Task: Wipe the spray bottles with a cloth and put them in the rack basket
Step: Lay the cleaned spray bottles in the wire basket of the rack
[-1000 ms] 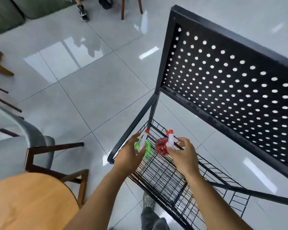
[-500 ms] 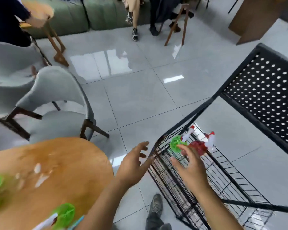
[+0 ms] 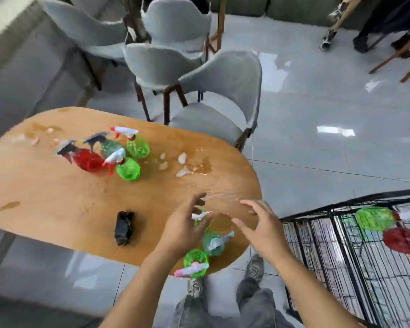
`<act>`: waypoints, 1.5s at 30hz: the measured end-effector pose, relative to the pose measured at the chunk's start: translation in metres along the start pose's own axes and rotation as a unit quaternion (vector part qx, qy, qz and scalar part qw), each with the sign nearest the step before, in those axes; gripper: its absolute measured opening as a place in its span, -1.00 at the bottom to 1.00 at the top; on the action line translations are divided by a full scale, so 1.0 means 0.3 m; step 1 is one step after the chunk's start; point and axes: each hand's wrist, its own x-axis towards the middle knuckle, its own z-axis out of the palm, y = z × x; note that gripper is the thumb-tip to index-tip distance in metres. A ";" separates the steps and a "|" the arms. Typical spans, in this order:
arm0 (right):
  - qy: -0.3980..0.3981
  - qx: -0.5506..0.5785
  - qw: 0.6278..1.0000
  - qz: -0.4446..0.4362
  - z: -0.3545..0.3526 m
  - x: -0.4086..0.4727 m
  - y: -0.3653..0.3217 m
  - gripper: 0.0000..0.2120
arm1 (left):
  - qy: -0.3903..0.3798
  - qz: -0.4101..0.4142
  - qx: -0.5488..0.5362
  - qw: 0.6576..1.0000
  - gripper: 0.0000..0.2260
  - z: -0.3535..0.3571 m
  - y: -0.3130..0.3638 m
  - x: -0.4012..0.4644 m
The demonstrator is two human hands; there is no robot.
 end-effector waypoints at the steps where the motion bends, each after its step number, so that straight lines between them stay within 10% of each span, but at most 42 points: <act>1: -0.016 -0.005 1.000 -0.001 0.034 -0.001 -0.020 -0.57 | 0.008 -0.014 -0.001 1.000 -0.52 -0.025 -0.038 -0.018; 26: -0.237 -0.159 0.958 -0.040 0.365 0.225 -0.026 -0.75 | 0.051 -0.192 -0.033 0.979 -0.65 0.119 -0.296 -0.114; 45: 0.104 -0.070 0.990 0.066 -0.294 0.083 0.048 -0.86 | -0.056 0.048 -0.035 0.997 -0.53 0.126 0.246 0.192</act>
